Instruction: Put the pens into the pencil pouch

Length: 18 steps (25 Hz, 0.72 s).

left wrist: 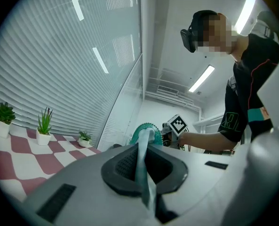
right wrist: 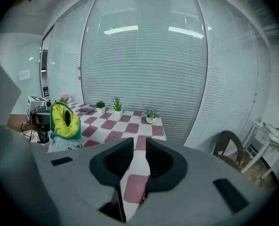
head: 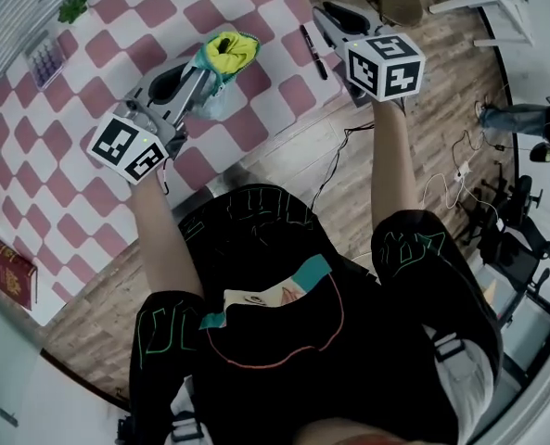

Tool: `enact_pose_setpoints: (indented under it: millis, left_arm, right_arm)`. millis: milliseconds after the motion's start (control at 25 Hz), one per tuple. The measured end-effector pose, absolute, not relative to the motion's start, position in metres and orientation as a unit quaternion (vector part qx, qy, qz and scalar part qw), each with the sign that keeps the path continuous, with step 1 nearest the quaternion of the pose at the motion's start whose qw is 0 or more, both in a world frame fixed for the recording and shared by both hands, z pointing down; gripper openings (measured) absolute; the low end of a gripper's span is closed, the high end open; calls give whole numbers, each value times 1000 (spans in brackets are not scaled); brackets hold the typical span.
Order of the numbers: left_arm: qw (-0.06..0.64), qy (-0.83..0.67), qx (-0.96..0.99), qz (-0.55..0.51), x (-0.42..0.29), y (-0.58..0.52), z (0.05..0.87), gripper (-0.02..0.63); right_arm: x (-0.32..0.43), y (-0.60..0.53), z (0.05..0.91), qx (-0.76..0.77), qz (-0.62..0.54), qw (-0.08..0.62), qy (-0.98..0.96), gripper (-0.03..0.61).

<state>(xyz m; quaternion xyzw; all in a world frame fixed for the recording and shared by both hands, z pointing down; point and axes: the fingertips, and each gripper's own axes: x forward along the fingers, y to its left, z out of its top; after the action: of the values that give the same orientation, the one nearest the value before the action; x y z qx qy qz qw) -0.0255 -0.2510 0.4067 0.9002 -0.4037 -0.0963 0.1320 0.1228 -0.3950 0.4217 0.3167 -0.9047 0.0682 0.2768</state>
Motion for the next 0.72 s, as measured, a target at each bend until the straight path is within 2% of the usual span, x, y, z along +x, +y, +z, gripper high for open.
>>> enact_pose_setpoints:
  millis: [200, 520, 640, 720]
  left_arm:
    - [141, -396, 903, -87, -21, -252, 410, 0]
    - [147, -387, 907, -70, -19, -251, 420, 0]
    - [143, -387, 908, -64, -19, -251, 419, 0]
    - [142, -388, 909, -60, -22, -252, 420, 0]
  right_arm:
    - [130, -398, 468, 296, 137, 355, -876, 66]
    - [135, -407, 515, 258, 163, 432, -848, 67]
    - [139, -407, 535, 234, 182, 470, -831, 150]
    - [140, -410, 547, 226, 192, 494, -817, 150]
